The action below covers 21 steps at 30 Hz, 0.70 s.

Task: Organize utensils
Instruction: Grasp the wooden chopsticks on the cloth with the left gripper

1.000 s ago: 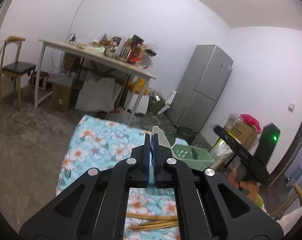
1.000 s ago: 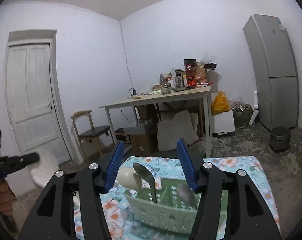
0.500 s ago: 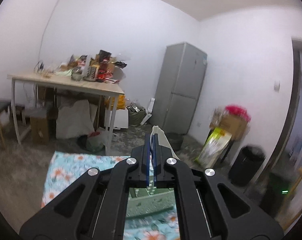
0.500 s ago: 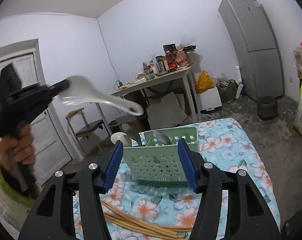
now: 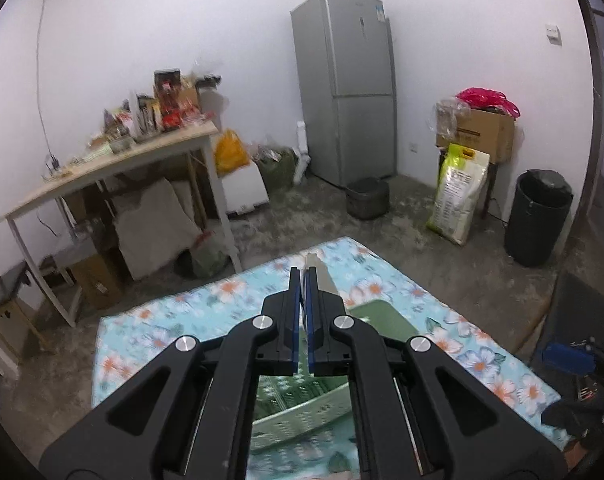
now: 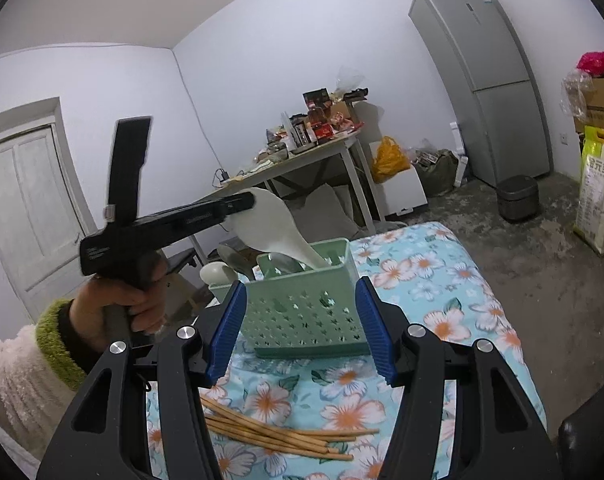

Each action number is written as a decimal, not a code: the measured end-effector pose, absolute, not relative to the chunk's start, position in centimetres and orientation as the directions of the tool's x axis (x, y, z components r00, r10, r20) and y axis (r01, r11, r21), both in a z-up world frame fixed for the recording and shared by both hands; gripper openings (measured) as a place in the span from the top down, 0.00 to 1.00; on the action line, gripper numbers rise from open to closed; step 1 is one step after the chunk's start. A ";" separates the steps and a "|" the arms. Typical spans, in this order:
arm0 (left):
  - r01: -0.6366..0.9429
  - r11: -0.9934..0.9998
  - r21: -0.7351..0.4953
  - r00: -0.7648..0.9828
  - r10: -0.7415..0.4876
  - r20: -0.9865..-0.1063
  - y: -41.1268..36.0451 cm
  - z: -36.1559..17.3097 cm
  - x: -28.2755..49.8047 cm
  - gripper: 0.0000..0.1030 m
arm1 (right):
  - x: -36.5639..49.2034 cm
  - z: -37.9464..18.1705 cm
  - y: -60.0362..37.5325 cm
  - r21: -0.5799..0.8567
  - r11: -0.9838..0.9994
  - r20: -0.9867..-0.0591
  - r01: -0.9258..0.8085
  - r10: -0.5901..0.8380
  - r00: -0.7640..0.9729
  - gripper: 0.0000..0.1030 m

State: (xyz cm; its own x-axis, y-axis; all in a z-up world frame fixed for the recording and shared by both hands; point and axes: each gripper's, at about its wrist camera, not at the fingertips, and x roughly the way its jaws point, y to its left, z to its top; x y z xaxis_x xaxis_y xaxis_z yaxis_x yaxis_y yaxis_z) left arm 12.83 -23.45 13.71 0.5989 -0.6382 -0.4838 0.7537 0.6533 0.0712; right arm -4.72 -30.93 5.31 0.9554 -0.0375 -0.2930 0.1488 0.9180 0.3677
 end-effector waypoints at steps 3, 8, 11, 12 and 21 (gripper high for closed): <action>0.771 0.637 0.018 0.569 -0.676 -0.468 -23.2 14.0 12.7 0.89 | -4.9 5.0 -31.0 0.375 0.913 -0.303 0.159 -0.041 0.952 0.46; 0.773 0.633 -0.033 0.564 -0.711 -0.420 -20.6 16.1 12.0 0.76 | -4.8 5.0 -31.0 0.382 0.910 -0.315 0.159 -0.034 0.949 0.46; 0.753 0.654 -0.072 0.577 -0.710 -0.404 -17.6 16.9 11.5 0.66 | -4.7 4.9 -30.7 0.377 0.914 -0.321 0.151 -0.024 0.947 0.46; 0.747 0.660 -0.080 0.581 -0.706 -0.404 -16.8 17.0 11.5 0.62 | -4.6 4.8 -30.4 0.373 0.916 -0.326 0.149 -0.021 0.945 0.46; 0.600 0.753 -0.272 0.543 -0.633 -0.552 -4.7 10.8 11.5 0.47 | -3.4 1.5 -28.2 0.392 0.910 -0.452 0.132 0.066 0.889 0.46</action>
State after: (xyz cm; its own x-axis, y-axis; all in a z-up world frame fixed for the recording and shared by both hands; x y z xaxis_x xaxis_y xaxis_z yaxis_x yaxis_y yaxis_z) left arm 11.50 -4.70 10.80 0.5430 -0.6326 -0.5523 0.5996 0.7525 -0.2723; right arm -3.35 -28.19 1.46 0.8895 0.0659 -0.4522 0.1319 0.9104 0.3922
